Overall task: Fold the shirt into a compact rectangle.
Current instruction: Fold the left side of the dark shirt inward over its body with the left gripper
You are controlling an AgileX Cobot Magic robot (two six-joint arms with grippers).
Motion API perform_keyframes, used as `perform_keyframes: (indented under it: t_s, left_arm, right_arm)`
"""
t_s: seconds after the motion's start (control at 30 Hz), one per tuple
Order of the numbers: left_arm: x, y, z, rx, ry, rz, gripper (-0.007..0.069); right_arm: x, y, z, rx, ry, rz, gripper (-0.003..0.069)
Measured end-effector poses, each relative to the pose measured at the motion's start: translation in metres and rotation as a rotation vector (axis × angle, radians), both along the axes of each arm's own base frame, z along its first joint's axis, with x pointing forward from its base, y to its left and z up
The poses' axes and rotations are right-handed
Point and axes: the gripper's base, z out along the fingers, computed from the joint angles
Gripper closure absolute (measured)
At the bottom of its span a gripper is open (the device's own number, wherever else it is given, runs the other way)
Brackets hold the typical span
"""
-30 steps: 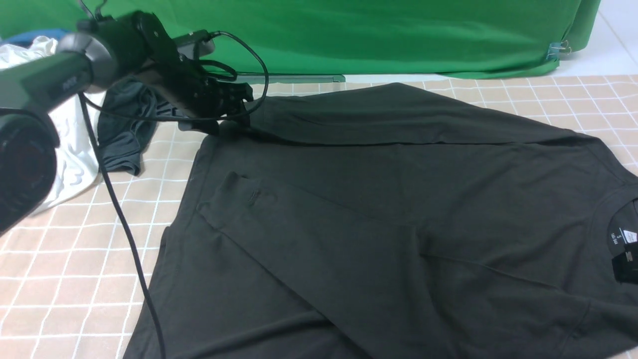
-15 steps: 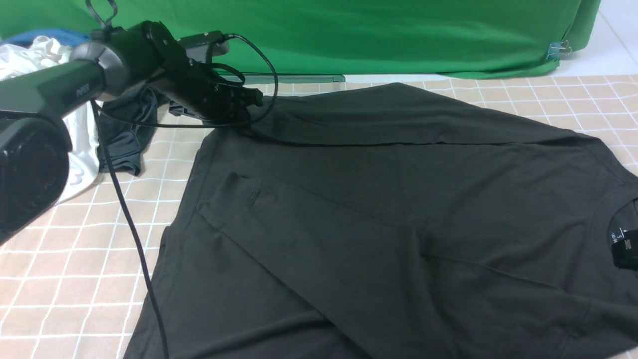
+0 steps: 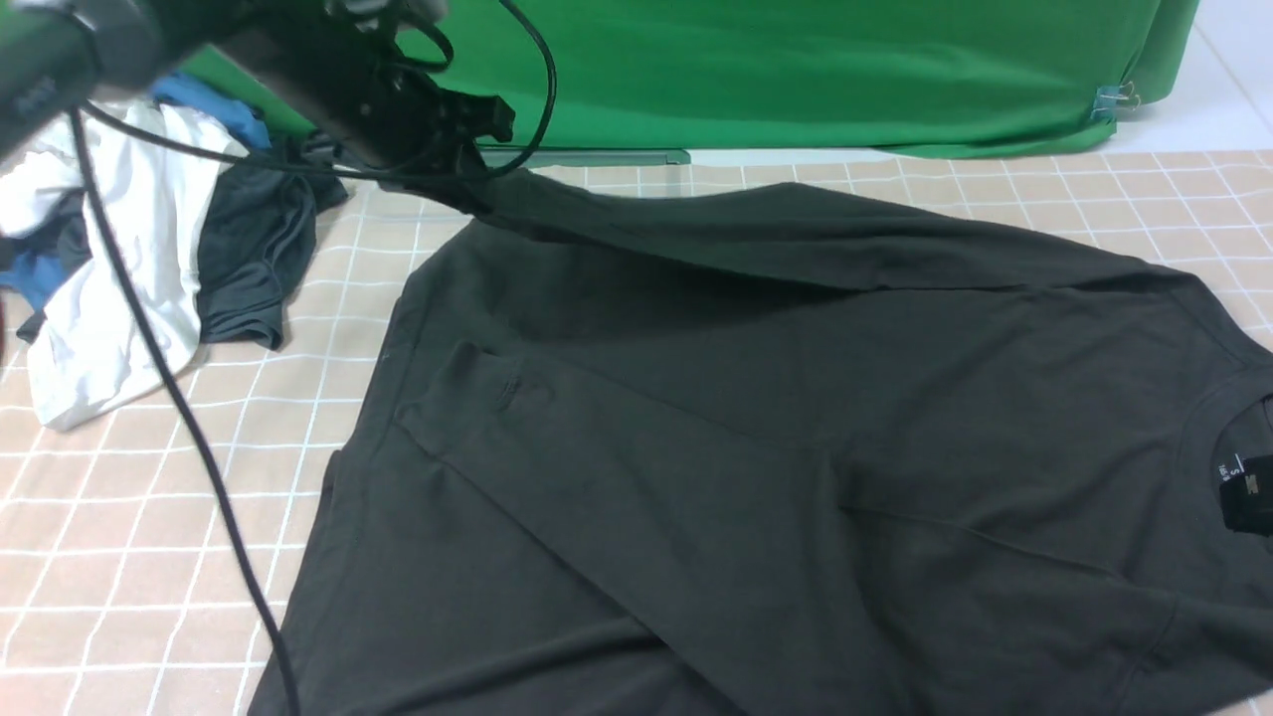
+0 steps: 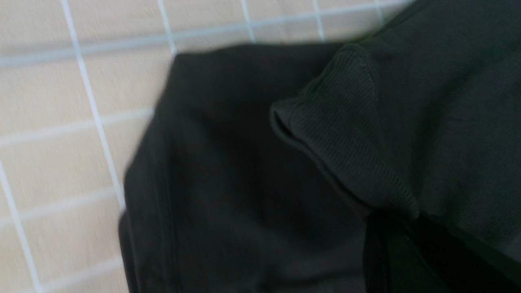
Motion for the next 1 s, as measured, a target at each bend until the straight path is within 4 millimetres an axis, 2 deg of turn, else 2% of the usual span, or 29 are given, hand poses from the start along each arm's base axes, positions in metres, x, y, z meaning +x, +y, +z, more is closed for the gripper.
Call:
perform_keyframes:
  t_s: [0.13,0.33,0.37,0.63,0.77,1.0]
  left_arm:
    - [-0.026,0.003,0.004,0.013,0.091,-0.008,0.0590]
    - [-0.063,0.009,0.003,0.054,0.139,0.040,0.0590]
    - [-0.077,0.010,-0.001,0.065,0.160,0.050,0.0590]
    - [-0.136,-0.003,-0.020,0.104,0.185,0.067,0.0590]
    - [-0.153,0.000,-0.036,0.157,0.220,0.094,0.0590]
    - [-0.162,0.003,-0.050,0.185,0.257,0.105,0.0575]
  right_arm:
    - [0.000,0.000,0.000,-0.002,-0.003,0.002,0.0378]
    - [0.001,0.000,0.000,-0.004,-0.008,0.004,0.0378]
    - [0.001,0.000,0.000,-0.005,-0.008,0.005,0.0378]
    - [0.001,0.000,0.000,-0.007,-0.012,0.006,0.0378]
    - [0.001,0.000,0.000,-0.007,-0.012,0.006,0.0378]
    - [0.001,0.000,0.001,-0.007,-0.014,0.006,0.0378]
